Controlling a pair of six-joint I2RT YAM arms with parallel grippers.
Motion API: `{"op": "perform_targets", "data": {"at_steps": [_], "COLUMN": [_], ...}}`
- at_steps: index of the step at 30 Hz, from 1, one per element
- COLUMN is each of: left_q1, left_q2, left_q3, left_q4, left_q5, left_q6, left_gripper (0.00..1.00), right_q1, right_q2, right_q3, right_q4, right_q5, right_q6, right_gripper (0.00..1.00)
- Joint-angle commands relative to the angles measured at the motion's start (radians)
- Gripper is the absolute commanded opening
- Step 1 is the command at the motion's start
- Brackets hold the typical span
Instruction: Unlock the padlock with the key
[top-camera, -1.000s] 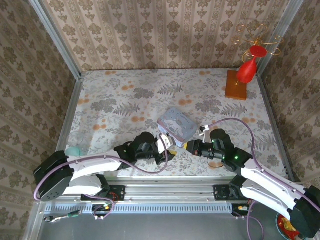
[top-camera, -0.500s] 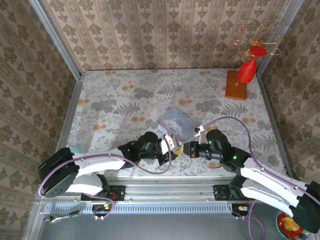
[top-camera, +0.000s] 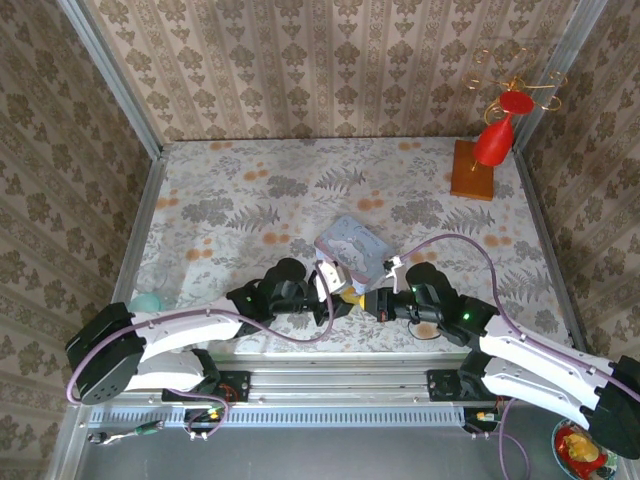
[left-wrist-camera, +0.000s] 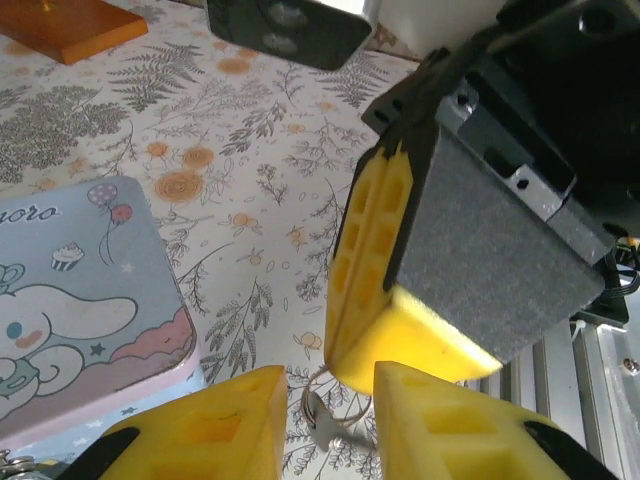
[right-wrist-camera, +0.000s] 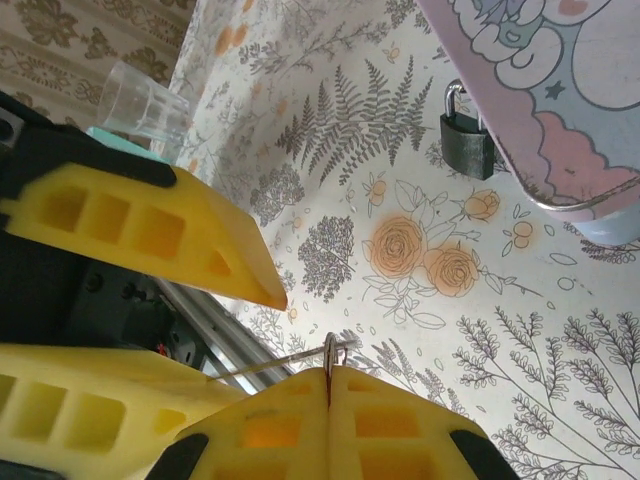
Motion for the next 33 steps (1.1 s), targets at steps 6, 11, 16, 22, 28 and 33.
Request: {"op": "perform_targets", "data": {"at_steps": [6, 11, 16, 22, 28, 33], "left_q1": [0.012, 0.017, 0.021, 0.016, -0.033, -0.053], "left_q2": [-0.006, 0.002, -0.008, -0.071, -0.103, -0.053], "left_q3": [-0.013, -0.012, -0.031, -0.147, -0.228, -0.21], "left_q4": [0.025, 0.029, 0.047, 0.147, 0.285, 0.336], "left_q5": [0.05, 0.081, 0.079, 0.03, -0.08, -0.129], "left_q6": [-0.018, -0.026, -0.03, 0.056, 0.168, 0.197], "left_gripper": [0.29, 0.22, 0.22, 0.32, 0.37, 0.34], "right_q1": [0.022, 0.026, 0.028, 0.027, 0.038, 0.049], "right_q2": [-0.002, -0.012, -0.026, -0.078, -0.107, -0.105], "right_q3": [0.04, 0.032, 0.032, 0.022, 0.015, 0.006], "right_q4": [-0.006, 0.01, -0.009, -0.011, 0.052, 0.104], "right_q5": [0.041, 0.036, 0.078, 0.114, 0.107, 0.111], "right_q6": [-0.037, -0.035, -0.024, 0.044, 0.149, 0.212], "right_gripper": [0.0, 0.0, 0.0, 0.0, 0.0, 0.0]}}
